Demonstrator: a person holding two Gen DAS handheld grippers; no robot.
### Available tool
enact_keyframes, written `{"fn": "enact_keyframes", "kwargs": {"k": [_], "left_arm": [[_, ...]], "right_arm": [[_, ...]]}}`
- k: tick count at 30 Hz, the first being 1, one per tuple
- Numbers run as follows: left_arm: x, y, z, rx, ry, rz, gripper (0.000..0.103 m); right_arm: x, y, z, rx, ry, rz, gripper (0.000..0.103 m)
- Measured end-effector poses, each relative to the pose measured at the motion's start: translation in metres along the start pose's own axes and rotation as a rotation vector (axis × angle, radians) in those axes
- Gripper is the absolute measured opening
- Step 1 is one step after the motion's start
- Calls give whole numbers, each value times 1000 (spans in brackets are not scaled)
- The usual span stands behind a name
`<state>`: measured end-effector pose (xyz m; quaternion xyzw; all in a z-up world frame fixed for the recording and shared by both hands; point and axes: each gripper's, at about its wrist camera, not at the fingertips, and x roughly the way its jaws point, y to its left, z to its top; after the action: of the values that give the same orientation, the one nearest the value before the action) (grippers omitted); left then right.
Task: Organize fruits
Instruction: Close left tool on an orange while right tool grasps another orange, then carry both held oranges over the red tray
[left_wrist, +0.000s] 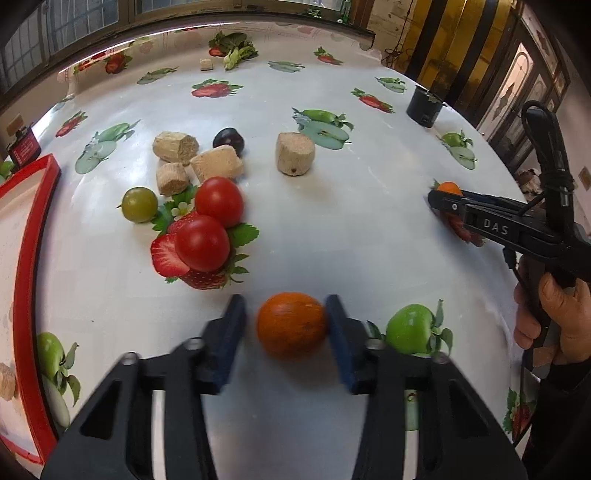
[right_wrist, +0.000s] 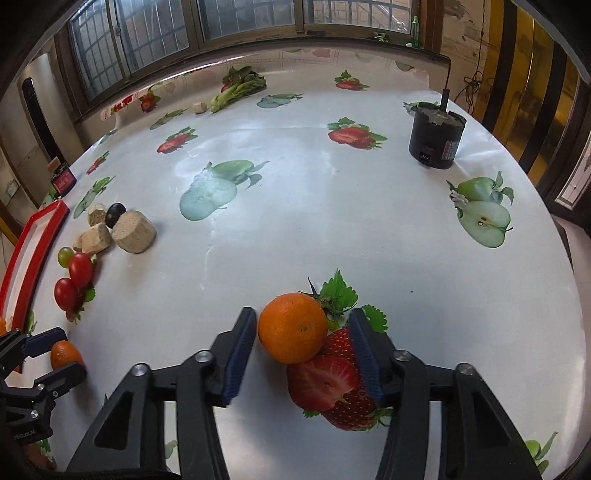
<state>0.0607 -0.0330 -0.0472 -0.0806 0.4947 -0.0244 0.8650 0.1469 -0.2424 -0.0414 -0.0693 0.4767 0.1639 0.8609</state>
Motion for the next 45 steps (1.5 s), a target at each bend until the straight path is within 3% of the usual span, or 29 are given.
{"fn": "enact_keyframes", "kwargs": {"k": [1, 10, 25, 45], "left_arm": [[0, 1, 0, -2, 0, -6, 33], [-27, 17, -10, -28, -52, 46, 33], [-82, 78, -23, -137, -156, 159, 33], [-117, 136, -37, -237, -205, 221, 33]], "right_arm": [[-2, 3, 0, -10, -17, 1, 34], [-24, 40, -11, -51, -34, 129, 35], [-58, 146, -16, -205, -54, 309, 34], [-70, 229, -12, -323, -54, 405, 34]]}}
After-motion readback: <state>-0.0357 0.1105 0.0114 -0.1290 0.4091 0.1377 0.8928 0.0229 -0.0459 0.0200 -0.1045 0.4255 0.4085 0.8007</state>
